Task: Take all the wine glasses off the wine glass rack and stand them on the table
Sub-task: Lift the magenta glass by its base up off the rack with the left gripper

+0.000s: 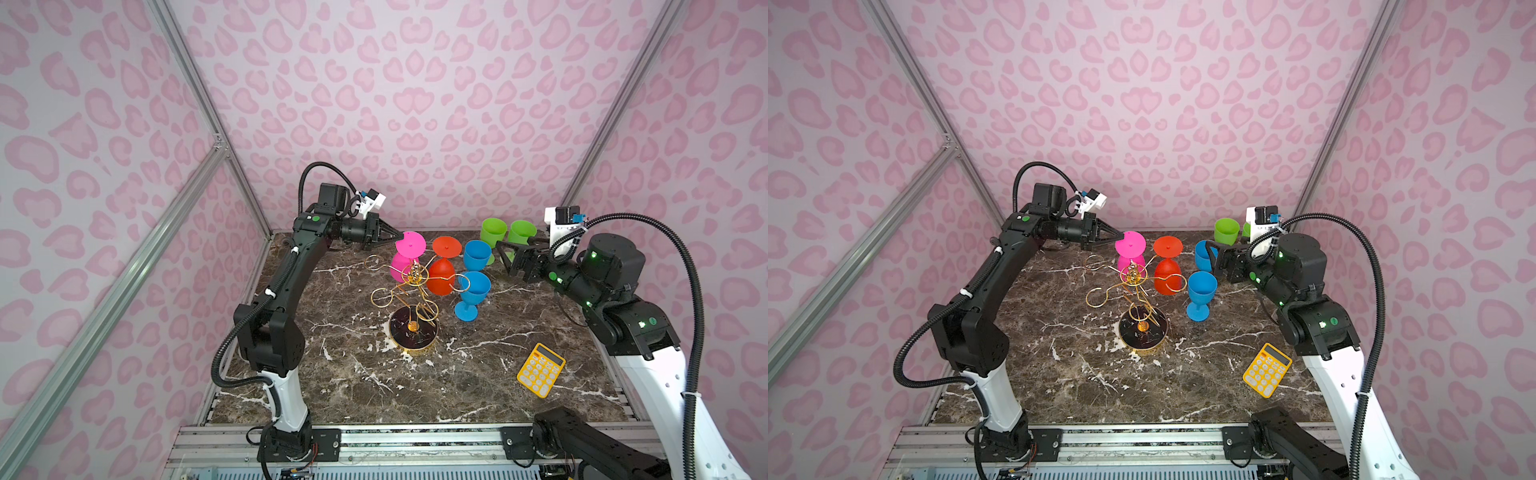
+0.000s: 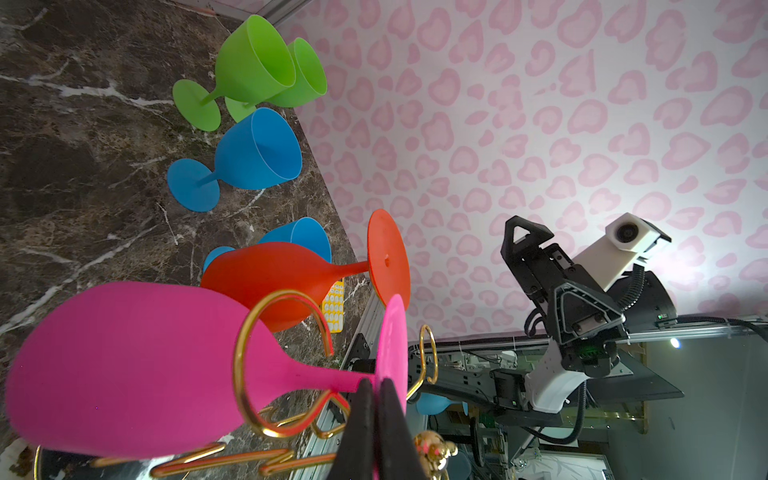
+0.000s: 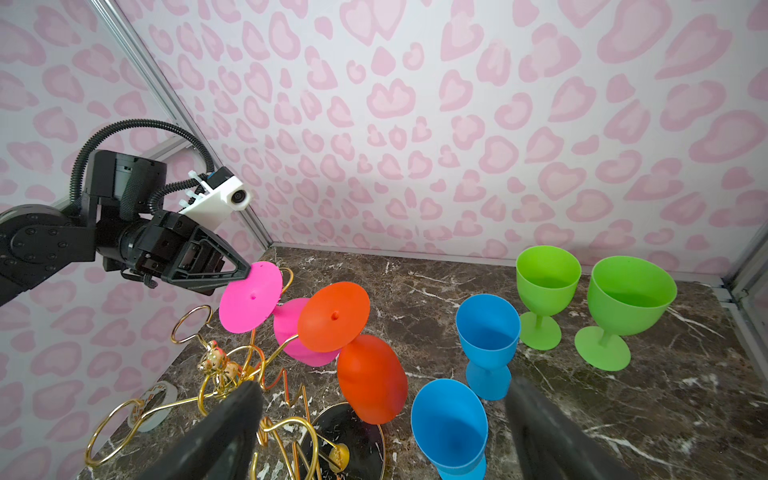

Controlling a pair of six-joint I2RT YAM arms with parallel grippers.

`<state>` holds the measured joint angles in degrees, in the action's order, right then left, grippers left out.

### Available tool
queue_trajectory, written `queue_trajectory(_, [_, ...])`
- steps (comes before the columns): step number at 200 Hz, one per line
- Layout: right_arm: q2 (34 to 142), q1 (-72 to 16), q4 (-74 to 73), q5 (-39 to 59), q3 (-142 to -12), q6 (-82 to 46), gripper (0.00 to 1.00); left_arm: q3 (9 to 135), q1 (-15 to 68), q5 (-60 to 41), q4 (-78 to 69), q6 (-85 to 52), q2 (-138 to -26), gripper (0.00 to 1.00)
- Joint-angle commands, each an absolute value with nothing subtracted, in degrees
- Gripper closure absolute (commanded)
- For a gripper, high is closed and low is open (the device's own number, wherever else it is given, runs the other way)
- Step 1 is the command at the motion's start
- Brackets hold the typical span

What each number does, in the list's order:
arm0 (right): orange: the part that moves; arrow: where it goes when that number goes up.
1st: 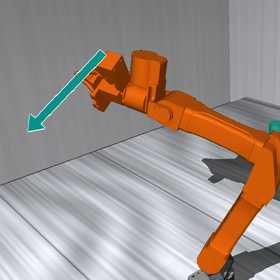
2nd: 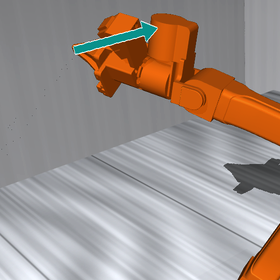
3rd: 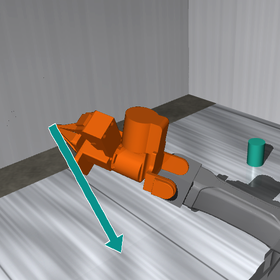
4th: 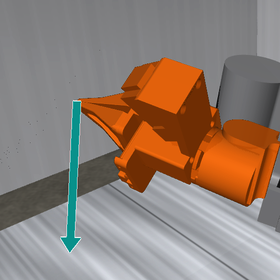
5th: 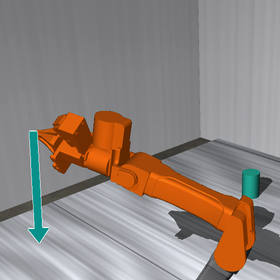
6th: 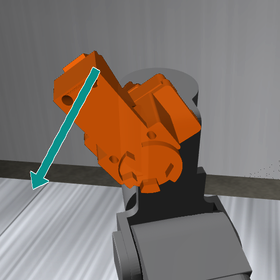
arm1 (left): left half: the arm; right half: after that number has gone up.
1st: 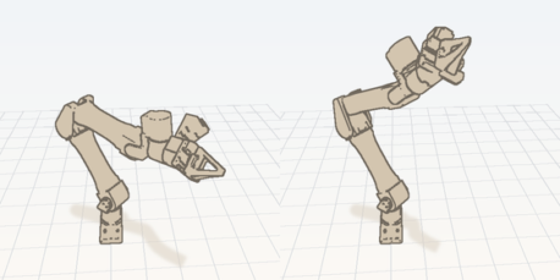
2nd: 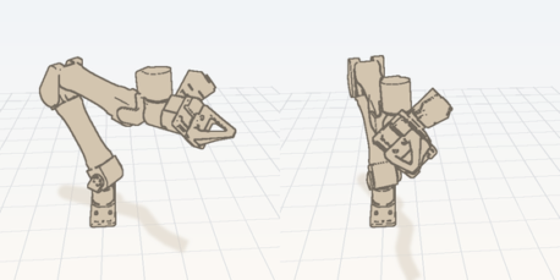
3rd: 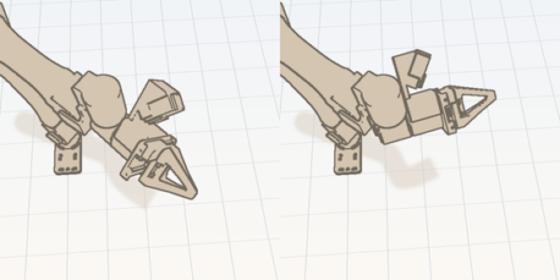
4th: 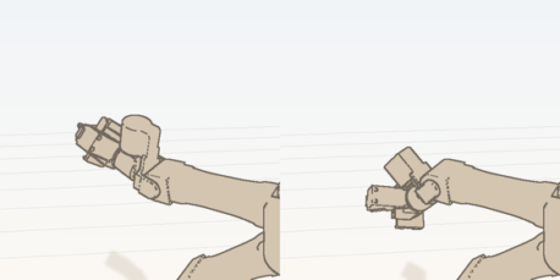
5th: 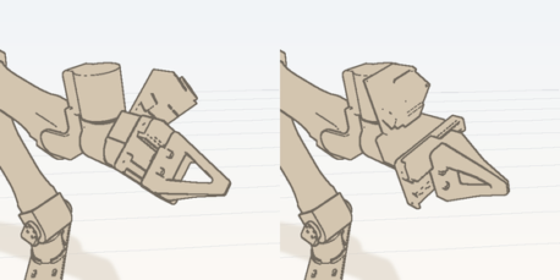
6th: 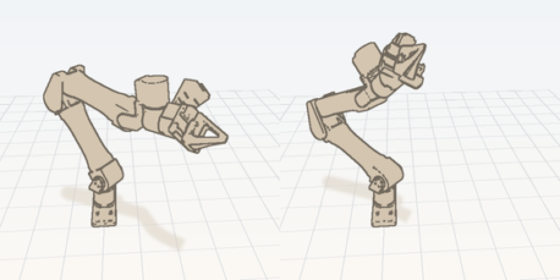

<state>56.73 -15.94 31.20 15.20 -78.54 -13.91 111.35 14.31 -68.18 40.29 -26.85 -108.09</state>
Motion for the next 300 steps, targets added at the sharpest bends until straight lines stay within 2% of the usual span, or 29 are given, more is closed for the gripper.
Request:
queue_trajectory(1, [56.85, -15.93, 29.44, 15.64, -78.73, -13.93, 0.07, 111.54, 14.31, -69.90, 39.72, -25.95, -107.45, 0.97])
queue_trajectory(300, [55.74, -16.13, 30.85, 14.57, -79.04, -13.38, 0.07, 117.20, 16.14, -69.26, 36.29, -29.94, -113.00, 0.97])
